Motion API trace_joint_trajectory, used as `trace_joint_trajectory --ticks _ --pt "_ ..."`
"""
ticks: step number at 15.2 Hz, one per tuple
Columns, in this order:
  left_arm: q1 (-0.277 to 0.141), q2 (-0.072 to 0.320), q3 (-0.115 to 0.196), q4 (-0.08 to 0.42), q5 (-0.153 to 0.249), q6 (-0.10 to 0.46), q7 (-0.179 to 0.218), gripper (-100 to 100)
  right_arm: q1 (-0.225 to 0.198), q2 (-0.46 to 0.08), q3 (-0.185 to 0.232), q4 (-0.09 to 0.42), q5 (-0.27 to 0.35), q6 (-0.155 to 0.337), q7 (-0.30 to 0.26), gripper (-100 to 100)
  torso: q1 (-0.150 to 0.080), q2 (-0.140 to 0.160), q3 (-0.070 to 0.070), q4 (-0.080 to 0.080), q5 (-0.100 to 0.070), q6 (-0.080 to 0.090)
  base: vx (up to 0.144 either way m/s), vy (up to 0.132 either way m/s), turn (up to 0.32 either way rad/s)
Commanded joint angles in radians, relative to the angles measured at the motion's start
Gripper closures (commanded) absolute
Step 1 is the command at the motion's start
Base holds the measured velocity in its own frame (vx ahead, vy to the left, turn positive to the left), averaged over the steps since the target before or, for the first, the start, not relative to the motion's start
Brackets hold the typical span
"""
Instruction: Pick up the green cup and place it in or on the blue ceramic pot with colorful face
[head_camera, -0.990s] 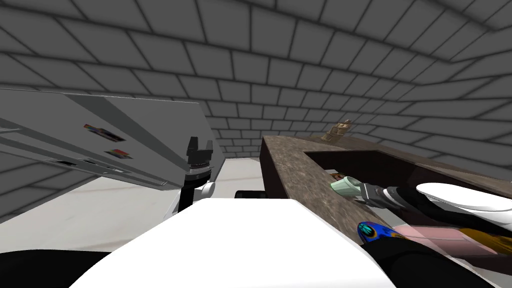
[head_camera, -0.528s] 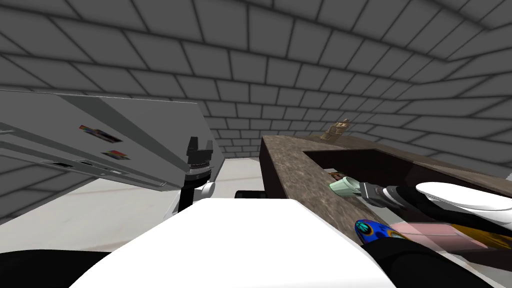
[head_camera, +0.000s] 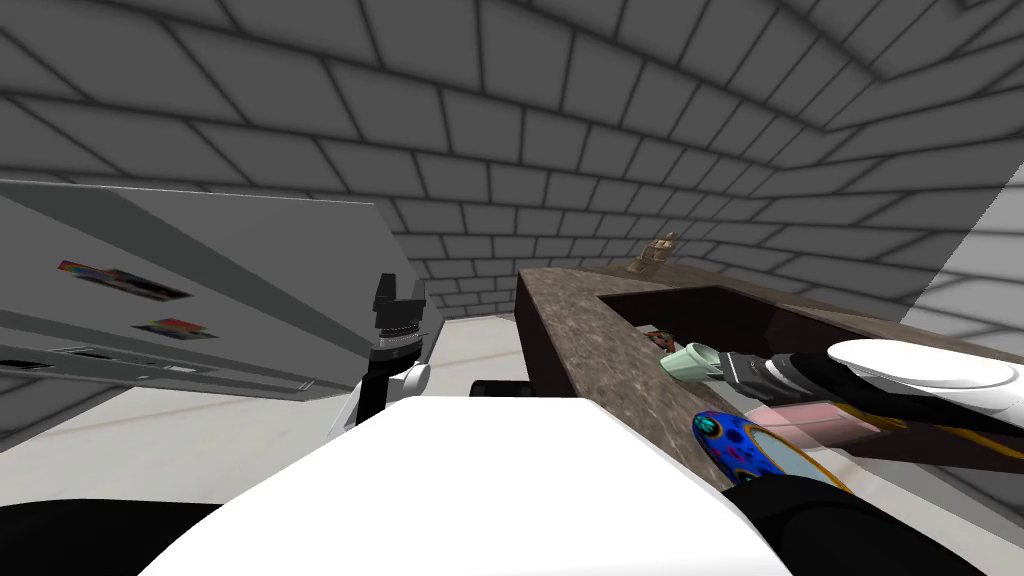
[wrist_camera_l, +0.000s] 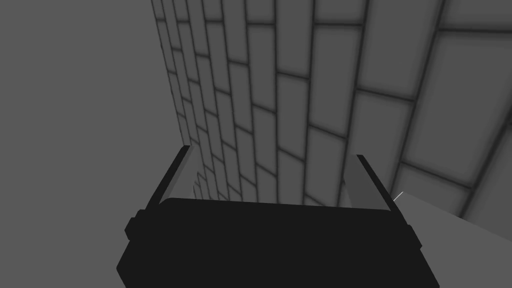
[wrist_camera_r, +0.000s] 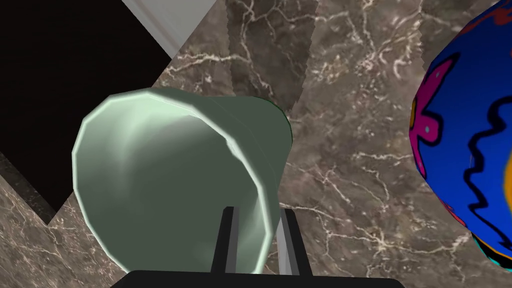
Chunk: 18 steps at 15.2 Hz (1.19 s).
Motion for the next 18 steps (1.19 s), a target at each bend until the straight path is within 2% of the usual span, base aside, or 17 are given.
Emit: trace_joint_trajectory --ticks 1,4,5,6,7,9,10,12,14,15,18 --pt "0.0 0.0 0.0 0.0 0.0 0.0 0.0 0 -0.005 -0.034 -0.009 0.021 -0.002 -0.029 -0.015 100 0.0 0.0 0.0 0.0 0.0 0.0 -0.034 0.046 -0.125" --pt "0.0 0.0 0.0 0.0 0.0 0.0 0.0 0 -0.002 -0.087 -0.032 0.049 -0.003 -0.072 -0.039 100 0.002 0.0 0.0 0.0 0.002 0.0 -0.038 0.046 -0.165" --pt "0.0 0.0 0.0 0.0 0.0 0.0 0.0 0 -0.002 -0.087 -0.031 0.049 -0.003 -0.072 -0.039 100 0.002 0.0 0.0 0.0 0.002 0.0 -0.036 0.041 -0.114" --pt "0.0 0.0 0.0 0.0 0.0 0.0 0.0 0 -0.002 -0.087 0.0 0.049 -0.003 -0.072 -0.039 100 0.002 0.0 0.0 0.0 0.002 0.0 -0.022 0.024 -0.032" --pt "0.0 0.0 0.0 0.0 0.0 0.0 0.0 0 -0.002 -0.087 0.007 0.049 -0.003 -0.072 -0.039 100 0.002 0.0 0.0 0.0 0.001 0.0 -0.009 0.011 0.013" --pt "0.0 0.0 0.0 0.0 0.0 0.0 0.0 0 -0.001 -0.106 -0.04 0.059 -0.004 -0.088 -0.048 100 0.0 -0.002 -0.001 0.0 0.001 -0.002 -0.004 0.004 -0.036" --pt "0.0 0.0 0.0 0.0 0.0 0.0 0.0 0 0.0 -0.126 -0.049 0.07 -0.005 -0.103 -0.058 100 0.0 -0.003 -0.001 0.0 0.003 -0.002 -0.019 0.017 -0.163" --pt "0.0 0.0 0.0 0.0 0.0 0.0 0.0 0 0.0 -0.126 -0.07 0.07 0.015 -0.103 -0.058 100 0.002 -0.002 -0.001 0.0 0.003 -0.002 -0.02 0.021 -0.08" --pt "0.0 0.0 0.0 0.0 0.0 0.0 0.0 0 0.0 -0.126 -0.049 0.07 -0.005 -0.103 -0.058 100 0.003 -0.003 -0.001 0.0 0.003 -0.003 -0.009 0.009 0.009" --pt "0.0 0.0 0.0 0.0 0.0 0.0 0.0 0 0.002 -0.167 -0.067 0.092 -0.007 -0.136 -0.077 100 0.002 -0.003 -0.002 0.0 0.003 -0.003 -0.017 0.024 -0.153" --pt "0.0 0.0 0.0 0.0 0.0 0.0 0.0 0 0.002 -0.167 -0.067 0.092 -0.007 -0.136 -0.077 100 0.004 -0.001 0.0 0.001 0.004 -0.002 -0.024 0.026 -0.096"
